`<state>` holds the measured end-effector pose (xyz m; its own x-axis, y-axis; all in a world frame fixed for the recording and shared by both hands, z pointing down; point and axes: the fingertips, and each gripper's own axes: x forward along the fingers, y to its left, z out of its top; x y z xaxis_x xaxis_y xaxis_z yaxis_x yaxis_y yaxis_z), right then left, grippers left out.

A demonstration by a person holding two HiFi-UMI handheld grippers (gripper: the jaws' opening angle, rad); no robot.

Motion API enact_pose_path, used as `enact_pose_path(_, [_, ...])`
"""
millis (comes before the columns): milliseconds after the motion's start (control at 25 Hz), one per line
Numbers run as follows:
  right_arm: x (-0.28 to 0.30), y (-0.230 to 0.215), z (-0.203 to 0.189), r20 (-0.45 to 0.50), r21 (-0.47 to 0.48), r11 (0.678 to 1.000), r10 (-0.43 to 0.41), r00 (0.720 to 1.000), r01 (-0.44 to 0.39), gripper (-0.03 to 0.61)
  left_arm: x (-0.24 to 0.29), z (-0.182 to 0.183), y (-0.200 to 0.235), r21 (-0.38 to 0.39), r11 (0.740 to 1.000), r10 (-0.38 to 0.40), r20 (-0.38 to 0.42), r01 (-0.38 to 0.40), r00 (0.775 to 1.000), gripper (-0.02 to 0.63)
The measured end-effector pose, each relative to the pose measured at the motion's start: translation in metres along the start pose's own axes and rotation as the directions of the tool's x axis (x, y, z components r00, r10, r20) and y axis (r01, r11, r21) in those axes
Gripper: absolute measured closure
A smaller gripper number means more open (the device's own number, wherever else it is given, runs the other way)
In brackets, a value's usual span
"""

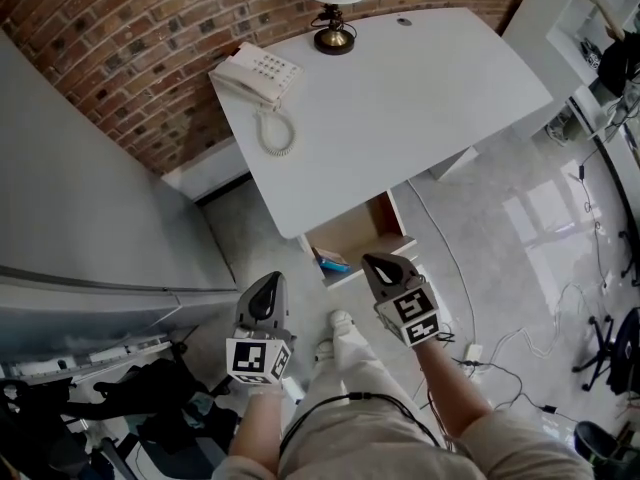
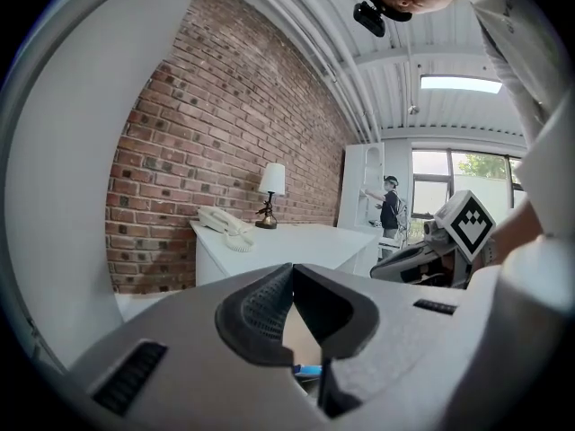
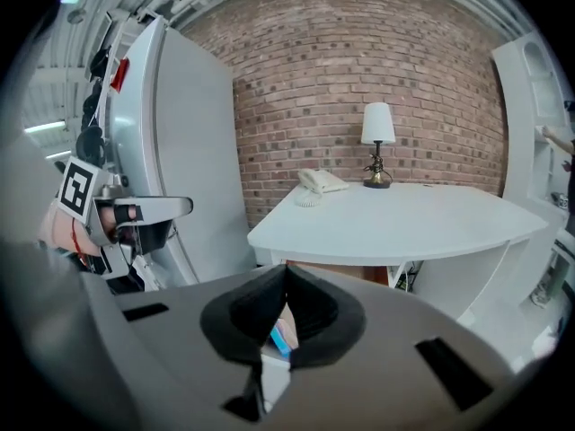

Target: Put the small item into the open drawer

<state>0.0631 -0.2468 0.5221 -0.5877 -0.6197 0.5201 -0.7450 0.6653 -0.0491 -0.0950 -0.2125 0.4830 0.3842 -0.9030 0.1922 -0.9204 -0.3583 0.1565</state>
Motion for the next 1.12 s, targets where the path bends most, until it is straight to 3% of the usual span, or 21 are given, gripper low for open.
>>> enact_pose_path(280, [-0.024,-0.004,0.028,0.08,0.044,0.999,-0.003,0.997,0.0,0.574,-0.004,0.023,-0.008,0.015,1.0,-0.011,0.024,0.011,1.0,0.608])
enact_pose_path(1120, [-0.058,-0.01,0.076,0.212,0.054,0.998,0.002,0.977,-0.014,0.574,-0.016,0.077,-0.003,0.053,0.998,0.02,0.114,-0.027,0.993,0.608])
